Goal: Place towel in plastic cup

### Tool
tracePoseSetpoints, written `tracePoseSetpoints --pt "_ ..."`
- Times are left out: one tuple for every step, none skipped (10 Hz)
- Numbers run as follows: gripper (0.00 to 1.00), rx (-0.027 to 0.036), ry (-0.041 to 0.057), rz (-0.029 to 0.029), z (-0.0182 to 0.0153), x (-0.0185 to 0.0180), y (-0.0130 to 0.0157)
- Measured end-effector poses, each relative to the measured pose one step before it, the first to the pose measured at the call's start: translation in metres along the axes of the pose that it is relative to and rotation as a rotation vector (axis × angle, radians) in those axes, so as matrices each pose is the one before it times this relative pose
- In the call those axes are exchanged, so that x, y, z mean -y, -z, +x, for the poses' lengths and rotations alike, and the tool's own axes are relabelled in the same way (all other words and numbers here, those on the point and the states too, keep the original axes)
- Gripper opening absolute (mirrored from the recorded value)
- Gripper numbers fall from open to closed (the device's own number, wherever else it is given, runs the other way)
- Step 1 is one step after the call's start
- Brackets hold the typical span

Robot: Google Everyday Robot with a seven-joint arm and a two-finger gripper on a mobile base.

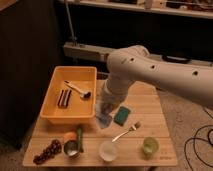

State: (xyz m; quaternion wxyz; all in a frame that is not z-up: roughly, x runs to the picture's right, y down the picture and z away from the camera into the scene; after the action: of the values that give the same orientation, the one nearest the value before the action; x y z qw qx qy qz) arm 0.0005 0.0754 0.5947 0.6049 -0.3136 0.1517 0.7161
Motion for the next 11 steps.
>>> tracePoseSetpoints --pt "0.00 -0.00076 0.00070 -0.00003 0.00003 -0.00032 -0.00035" --pt "0.00 -0.00068 -0.00001 -0.00020 0.00003 -0.00002 -0.00031" --pt "0.00 -0.00019 -0.00041 0.00002 -0.00005 0.00018 -0.00012" --pt "0.00 0.00005 0.00017 -0.00011 0.00002 -0.00013 0.00002" --pt "0.00 -0.00025 -0.00025 -0.00027 -0.00011 0.00005 -0.00015" --pt "0.00 -0.00003 0.00010 0.00087 -0.00014 -0.00002 -0.00069" --pt "0.00 0.00627 -0.01826 0.00163 -0.00143 0.00323 -0.00257" --pt "0.00 0.00594 -0.02695 0.00002 -0.00203 0.01277 -0.00275" --pt "0.00 0.00425 -0.02241 -0.00425 0.00164 0.01108 0.00125" --pt "0.00 0.00237 -0.02992 -0.01960 0.00265 0.01830 0.00638" --pt "0.00 0.00163 -0.02596 -0.02207 -0.00007 0.01611 0.00461"
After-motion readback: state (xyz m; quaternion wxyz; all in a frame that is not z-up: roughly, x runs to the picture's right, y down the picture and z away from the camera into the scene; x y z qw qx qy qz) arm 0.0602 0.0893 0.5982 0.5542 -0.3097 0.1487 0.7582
